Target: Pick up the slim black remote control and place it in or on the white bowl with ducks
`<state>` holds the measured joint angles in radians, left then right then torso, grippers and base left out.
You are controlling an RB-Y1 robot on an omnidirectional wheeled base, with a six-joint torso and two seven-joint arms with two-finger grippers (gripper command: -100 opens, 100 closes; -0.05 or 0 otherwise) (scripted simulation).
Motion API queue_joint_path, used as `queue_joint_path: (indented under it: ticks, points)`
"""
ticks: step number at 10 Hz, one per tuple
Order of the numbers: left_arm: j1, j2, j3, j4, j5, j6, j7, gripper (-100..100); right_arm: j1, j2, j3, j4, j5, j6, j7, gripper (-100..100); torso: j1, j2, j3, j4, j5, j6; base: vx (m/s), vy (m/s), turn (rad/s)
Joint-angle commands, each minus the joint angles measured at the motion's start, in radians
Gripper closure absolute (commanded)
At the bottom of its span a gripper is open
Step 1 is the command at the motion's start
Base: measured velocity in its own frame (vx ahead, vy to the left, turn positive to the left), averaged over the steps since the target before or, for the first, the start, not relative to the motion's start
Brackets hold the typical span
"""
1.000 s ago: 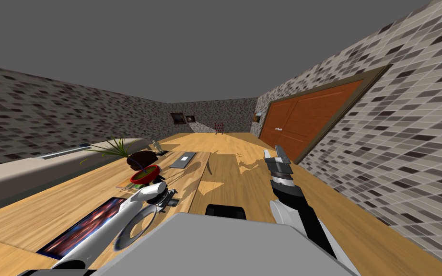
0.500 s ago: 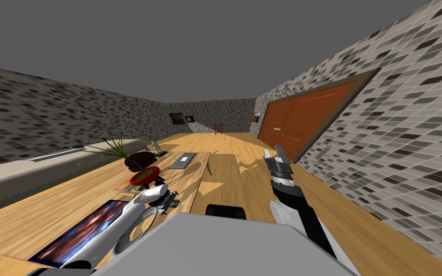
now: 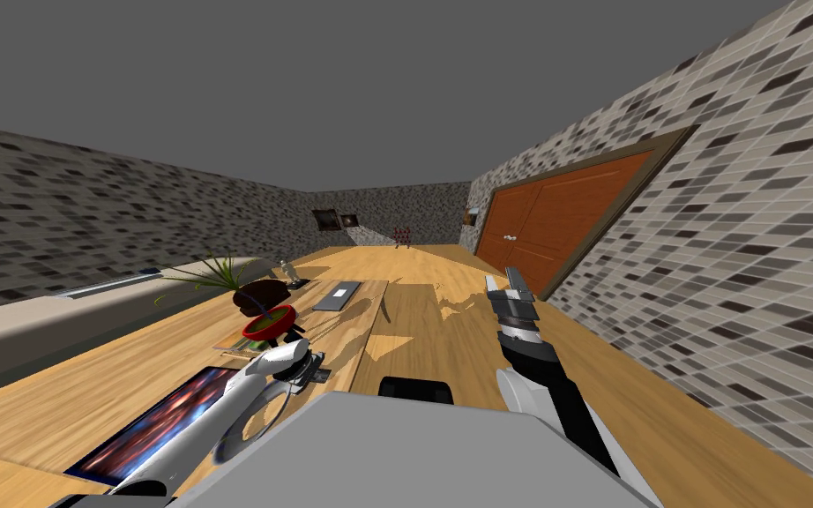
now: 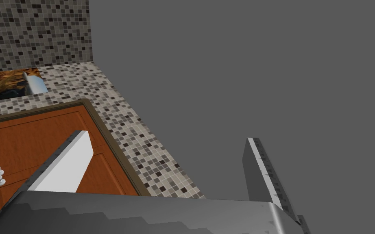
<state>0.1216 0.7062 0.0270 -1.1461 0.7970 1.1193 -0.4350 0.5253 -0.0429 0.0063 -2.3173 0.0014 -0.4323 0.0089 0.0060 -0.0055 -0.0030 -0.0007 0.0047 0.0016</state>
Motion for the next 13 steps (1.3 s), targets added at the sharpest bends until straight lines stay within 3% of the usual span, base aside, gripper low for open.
queue_joint_path:
  ticks: [1,2,3,4,6,7,8,13]
  points:
    - [0.000,0.000,0.000,0.000,0.000,0.000,0.000,100,0.000,0.000,0.000,0.000,0.000,0.000,0.000,0,0.000,0.000,0.000,0.000,0.000,0.000,0.000,0.000,0.000]
    - [0.000,0.000,0.000,0.000,0.000,0.000,0.000,0,0.000,0.000,0.000,0.000,0.000,0.000,0.000,0,0.000,0.000,0.000,0.000,0.000,0.000,0.000,0.000,0.000]
    - [-0.004,-0.001,0.000,0.004,0.001,-0.004,-0.004,100,0.000,0.000,0.000,0.000,0.000,0.000,0.000,0,0.000,0.000,0.000,0.000,0.000,0.000,0.007,-0.006,0.035]
    - [0.000,0.031,0.011,-0.027,0.025,0.032,-0.006,100,0.000,0.000,0.000,0.000,0.000,0.000,0.000,0,0.000,-0.001,0.000,0.000,0.000,0.000,0.008,-0.048,0.050]
    - [0.003,0.033,0.012,-0.033,0.025,0.033,-0.003,100,0.000,0.000,0.000,0.000,0.000,0.000,0.000,0,-0.004,-0.001,0.000,0.000,-0.001,0.001,0.003,-0.044,0.037]
    - [0.002,0.035,0.013,-0.033,0.027,0.036,-0.005,0,0.000,0.000,0.000,0.000,0.000,0.000,0.000,0,-0.002,0.000,0.000,0.000,-0.001,0.001,0.000,-0.005,-0.001]
    - [0.004,0.040,0.029,-0.041,0.040,0.046,-0.042,100,0.000,0.000,0.000,0.000,0.000,0.000,0.000,0,-0.001,0.000,0.000,0.000,0.000,0.001,-0.058,-0.039,-0.165]
    - [0.008,0.056,0.066,-0.052,0.073,0.069,-0.124,100,0.000,0.000,0.000,0.000,0.000,0.000,0.000,0,-0.003,0.004,0.003,0.002,-0.001,0.002,-0.064,-0.046,-0.074]
